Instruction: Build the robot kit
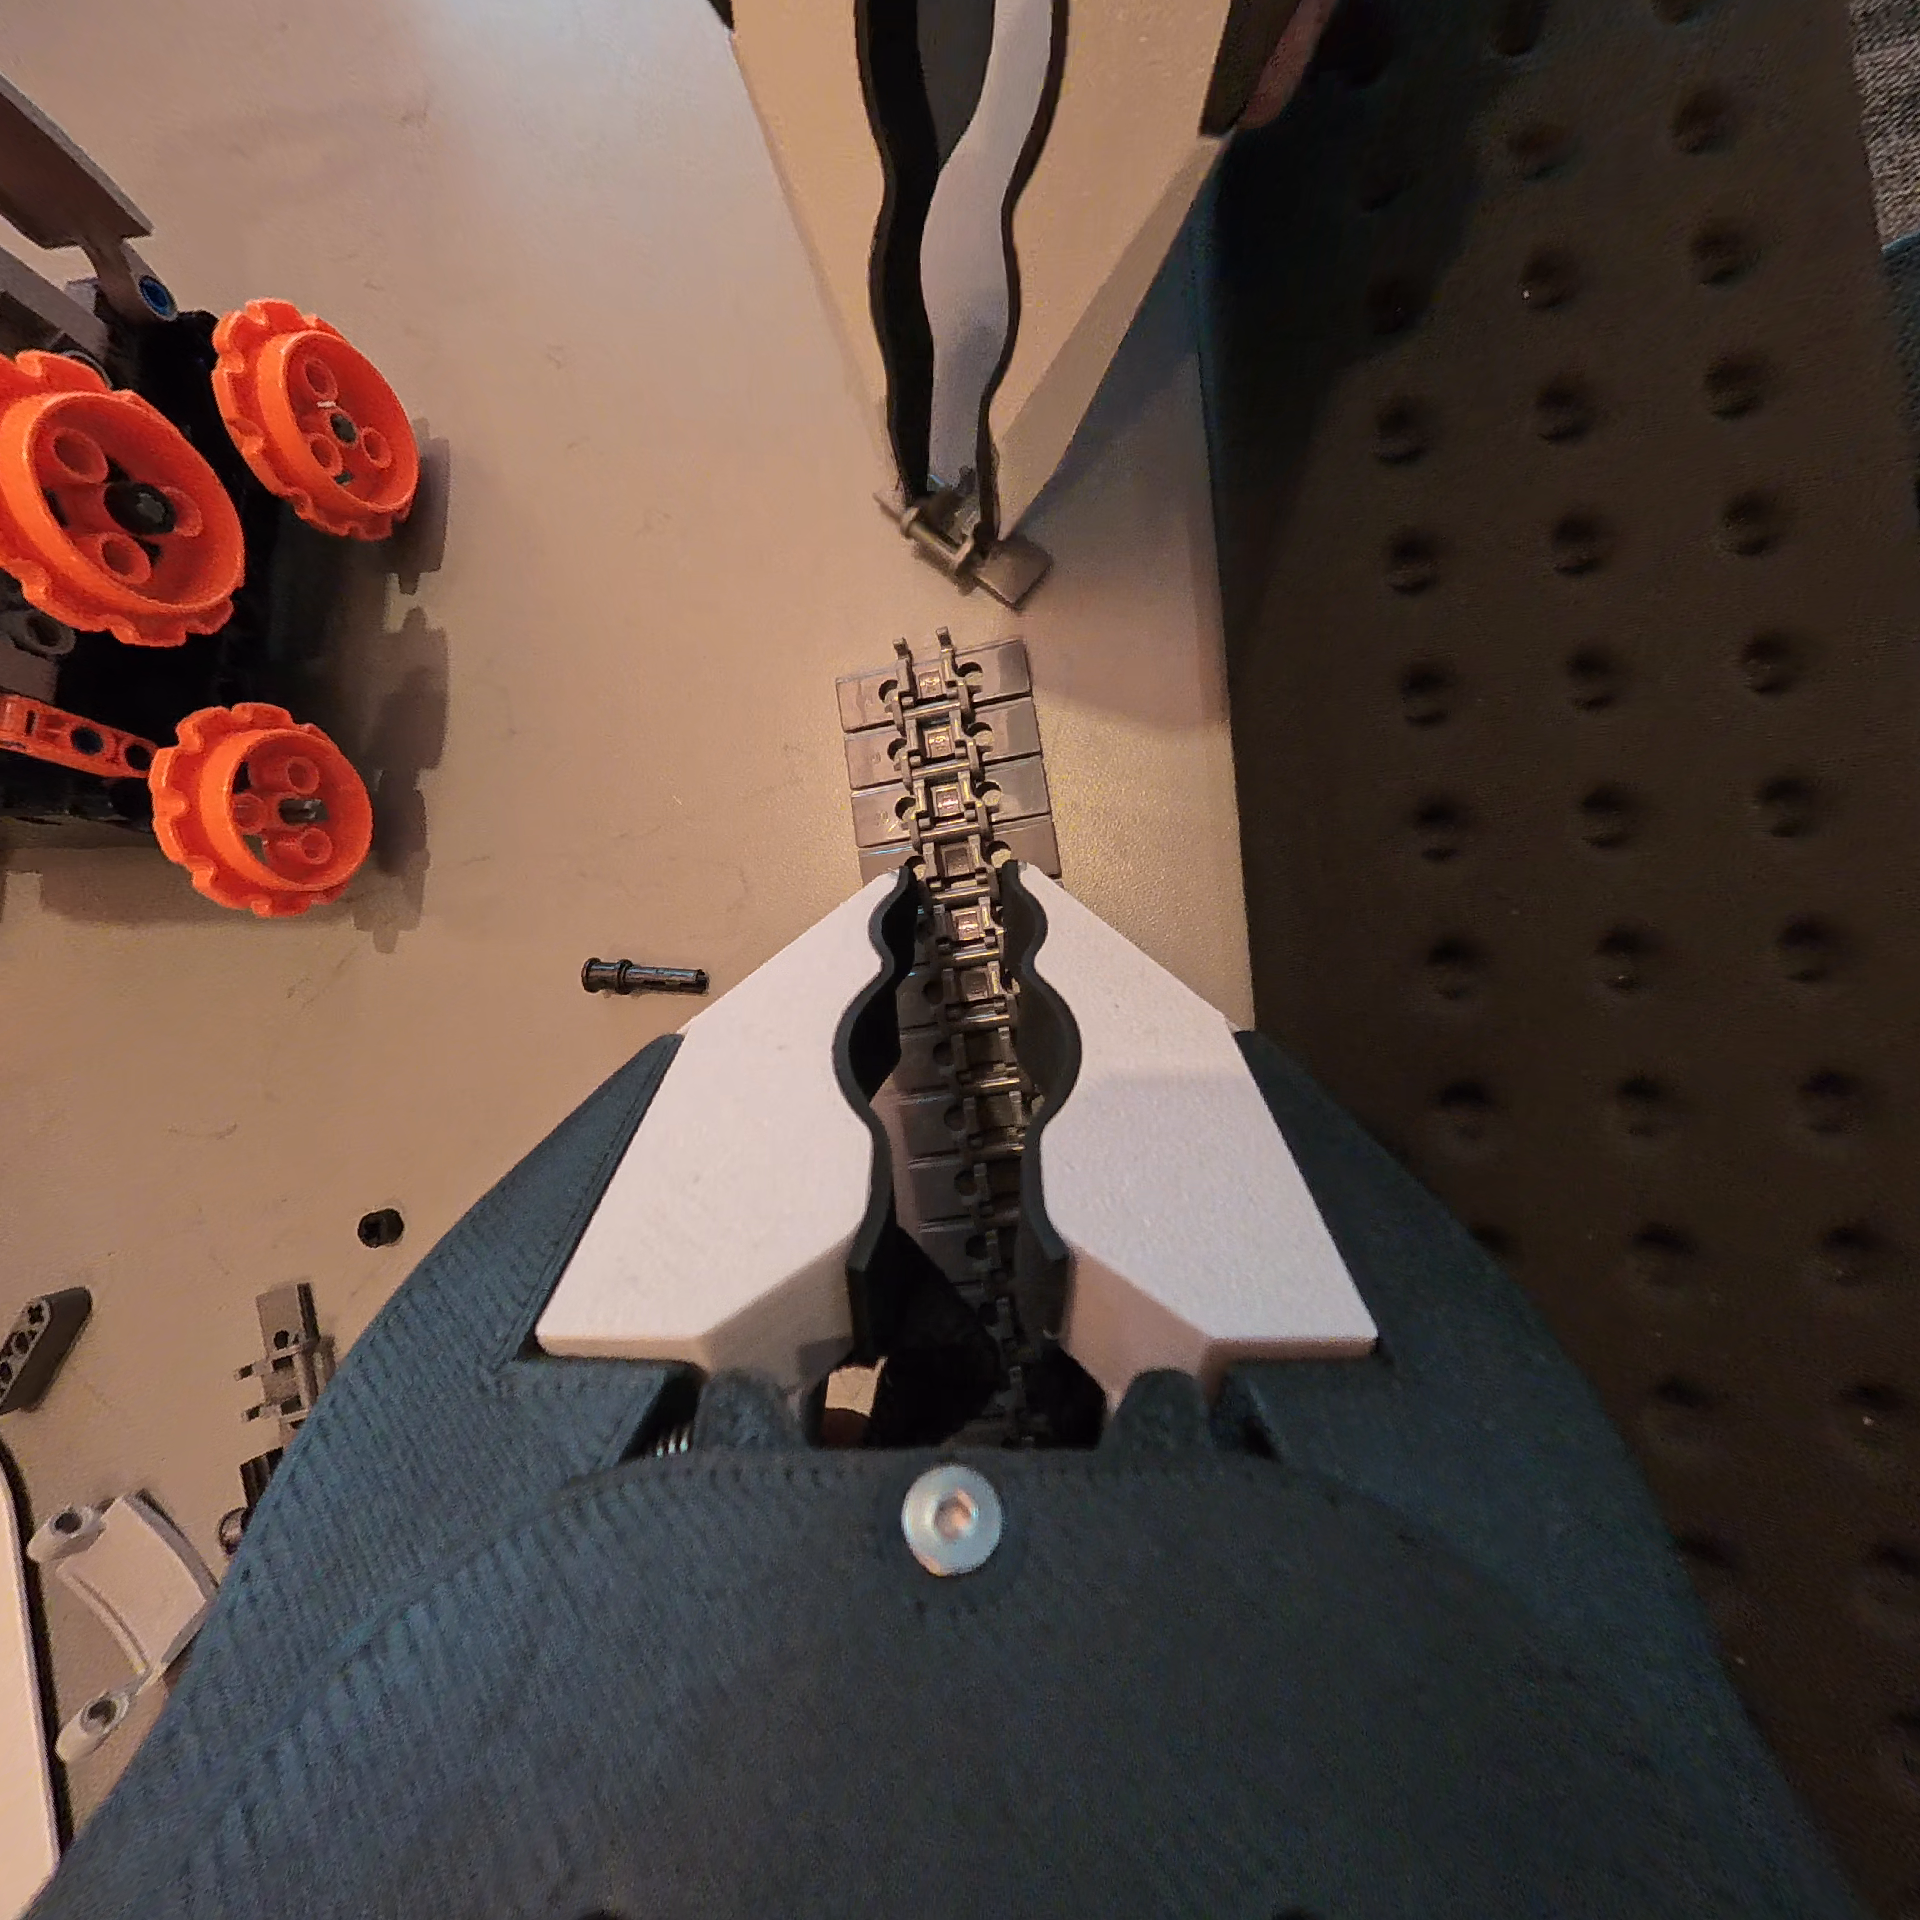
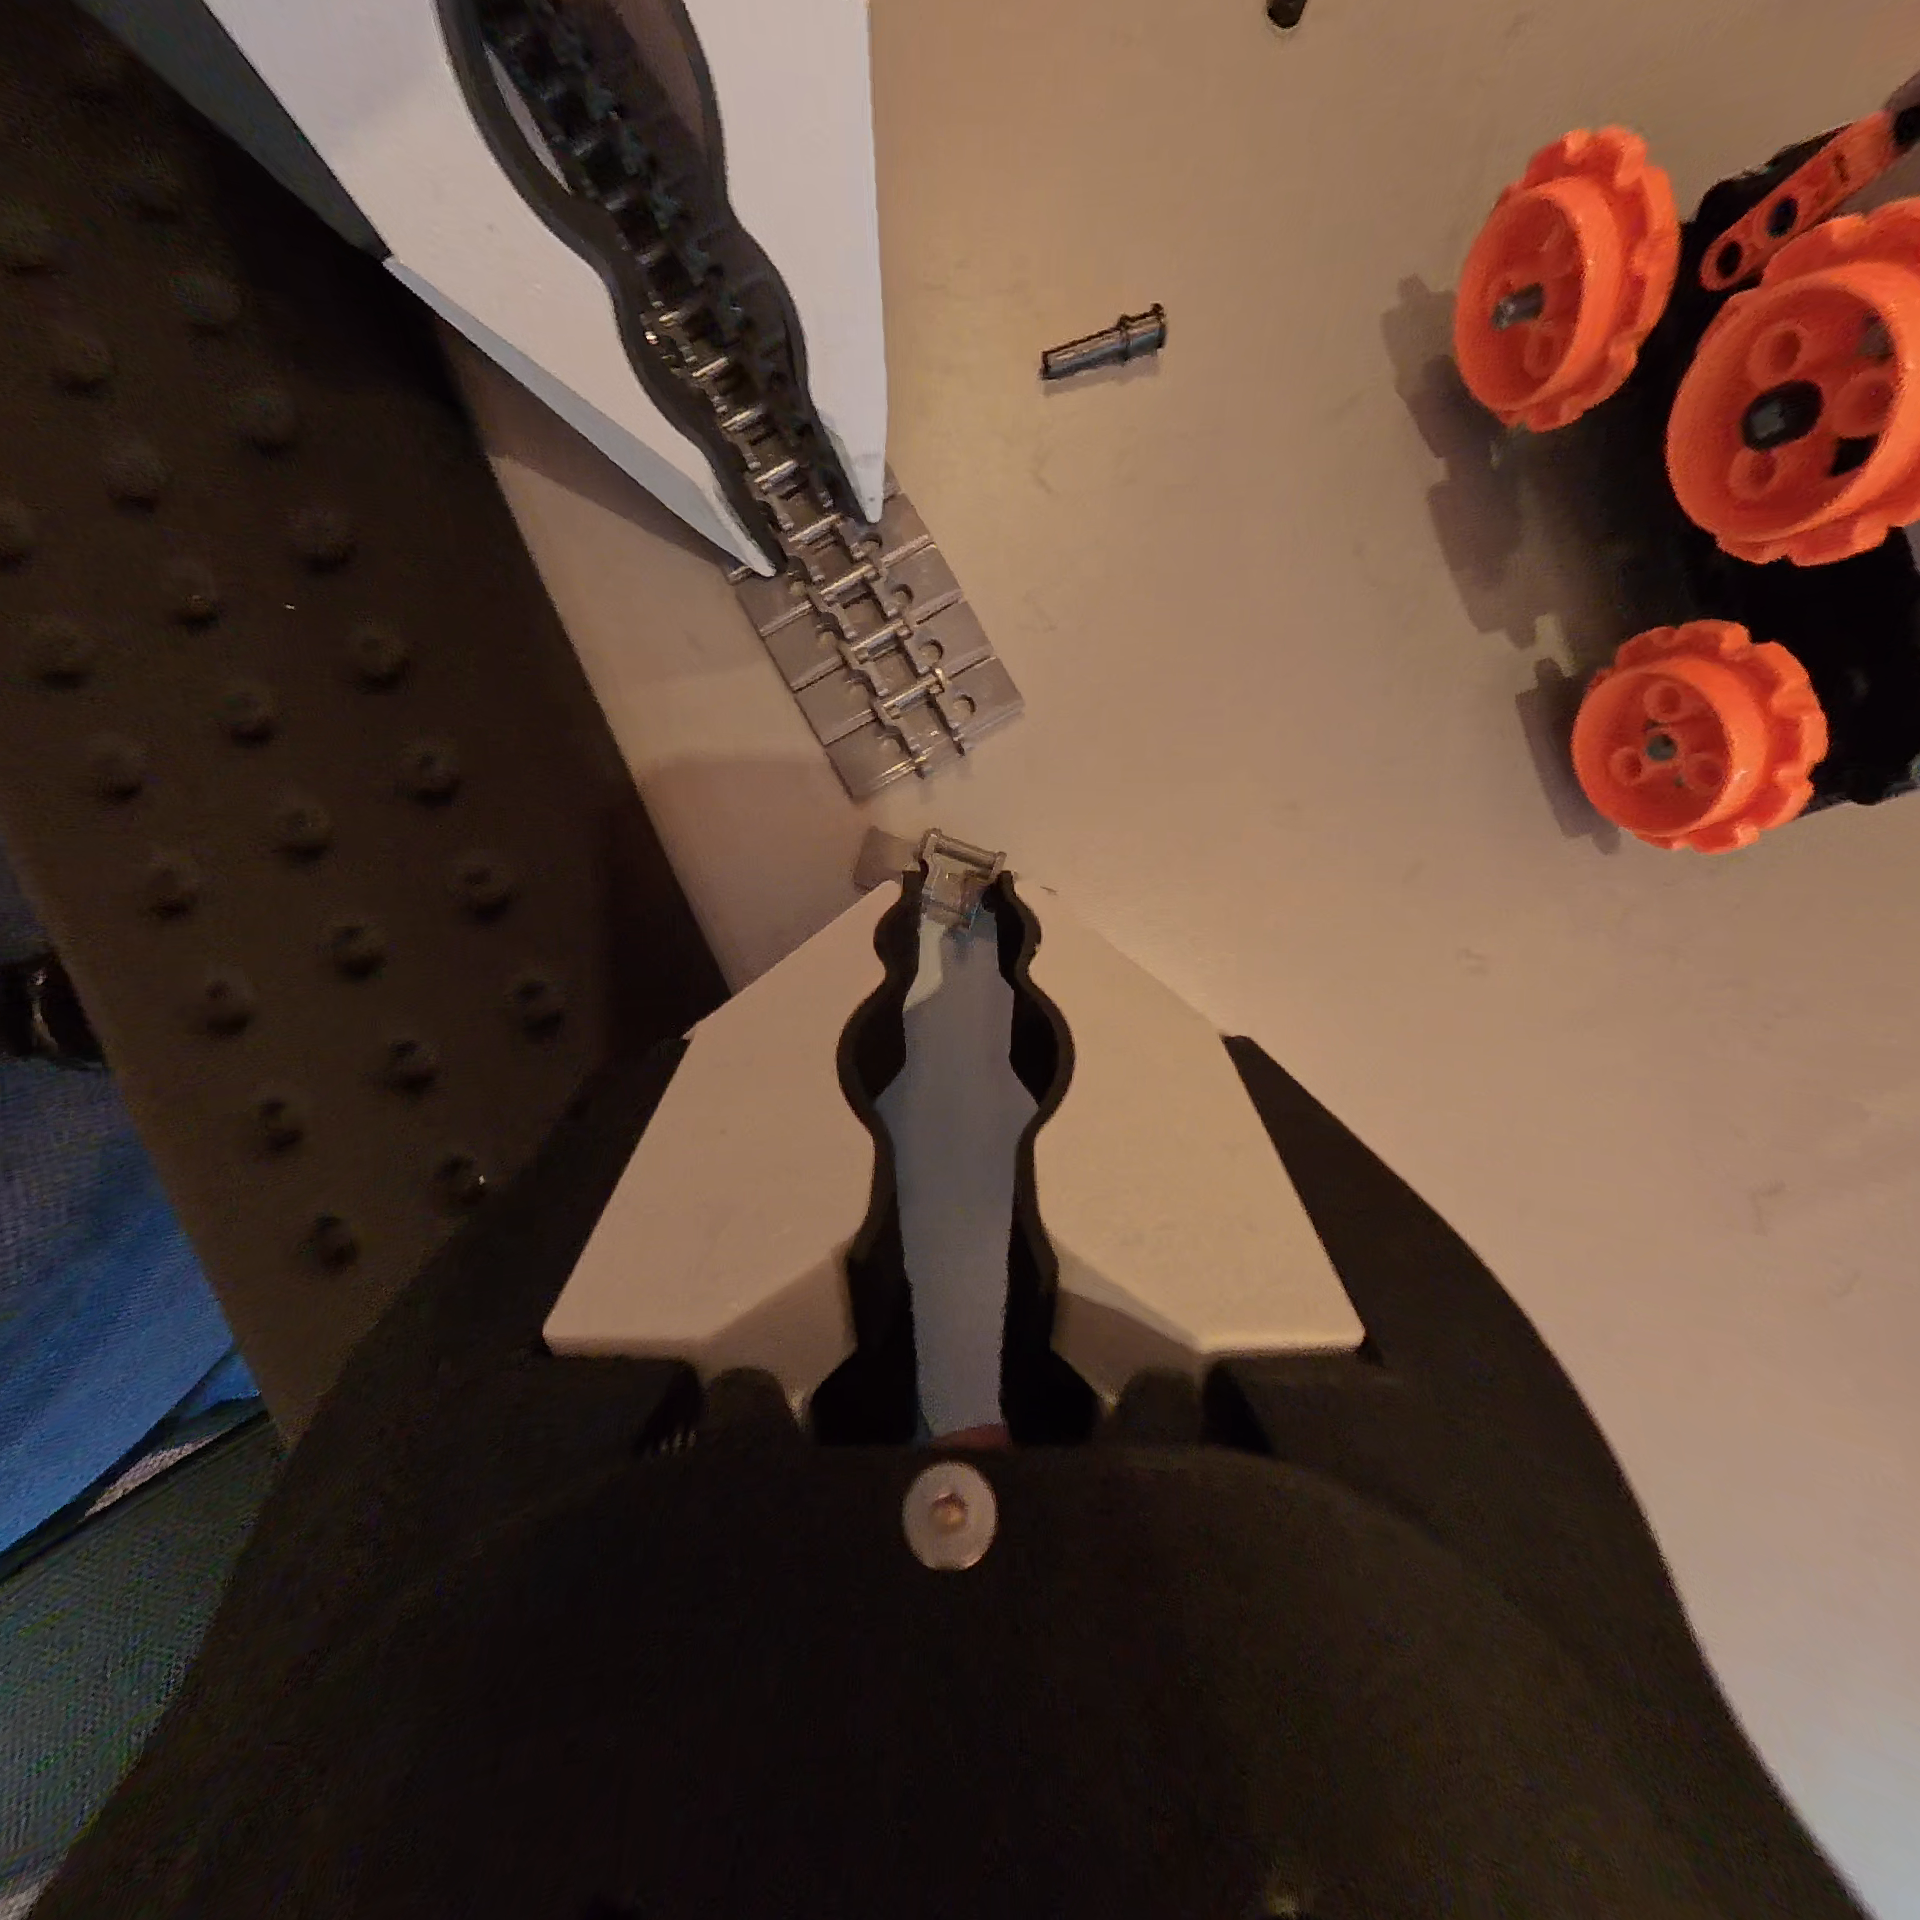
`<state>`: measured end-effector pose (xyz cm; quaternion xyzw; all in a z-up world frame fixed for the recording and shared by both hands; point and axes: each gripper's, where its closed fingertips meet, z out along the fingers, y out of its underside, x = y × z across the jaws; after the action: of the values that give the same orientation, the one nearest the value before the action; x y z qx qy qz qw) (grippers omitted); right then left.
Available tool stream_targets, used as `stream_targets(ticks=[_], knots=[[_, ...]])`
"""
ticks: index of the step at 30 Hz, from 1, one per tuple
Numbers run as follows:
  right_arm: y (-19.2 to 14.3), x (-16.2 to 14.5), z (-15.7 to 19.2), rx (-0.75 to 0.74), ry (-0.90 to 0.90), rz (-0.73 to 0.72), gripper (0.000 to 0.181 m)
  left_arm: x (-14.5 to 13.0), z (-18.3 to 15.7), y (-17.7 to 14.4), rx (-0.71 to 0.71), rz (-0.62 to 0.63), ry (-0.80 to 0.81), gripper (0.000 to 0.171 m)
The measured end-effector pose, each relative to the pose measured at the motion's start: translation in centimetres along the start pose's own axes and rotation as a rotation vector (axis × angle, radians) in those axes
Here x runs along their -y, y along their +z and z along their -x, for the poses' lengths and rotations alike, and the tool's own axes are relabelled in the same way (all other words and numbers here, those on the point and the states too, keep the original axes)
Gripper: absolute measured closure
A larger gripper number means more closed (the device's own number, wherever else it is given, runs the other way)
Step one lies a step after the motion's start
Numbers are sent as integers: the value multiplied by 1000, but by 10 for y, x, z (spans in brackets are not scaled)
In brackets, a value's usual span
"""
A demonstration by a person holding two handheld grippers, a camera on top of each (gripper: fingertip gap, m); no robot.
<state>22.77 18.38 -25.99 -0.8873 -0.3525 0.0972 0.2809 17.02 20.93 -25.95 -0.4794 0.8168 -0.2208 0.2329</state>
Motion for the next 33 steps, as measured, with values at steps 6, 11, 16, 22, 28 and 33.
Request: stream_targets(ticks=[6,11,16,22,28,33], knots=[[-8,13,-3,49,-170,-62,170,0,-1,0,-17,-4,14,156],[-4,13,10,203,-399,-11,170,0,-5,-1,-36,-8,54,157],[4,15,13,284,-528,65,170,1,-6,0,-41,-8,63,156],[3,16,13,336,-578,123,170,1,-6,0,-47,-8,69,157],[2,17,9,339,-599,147,170,1,-6,0,-51,-9,69,156],[9,13,8,333,-619,193,170,1,-6,0,-53,-10,69,157]])
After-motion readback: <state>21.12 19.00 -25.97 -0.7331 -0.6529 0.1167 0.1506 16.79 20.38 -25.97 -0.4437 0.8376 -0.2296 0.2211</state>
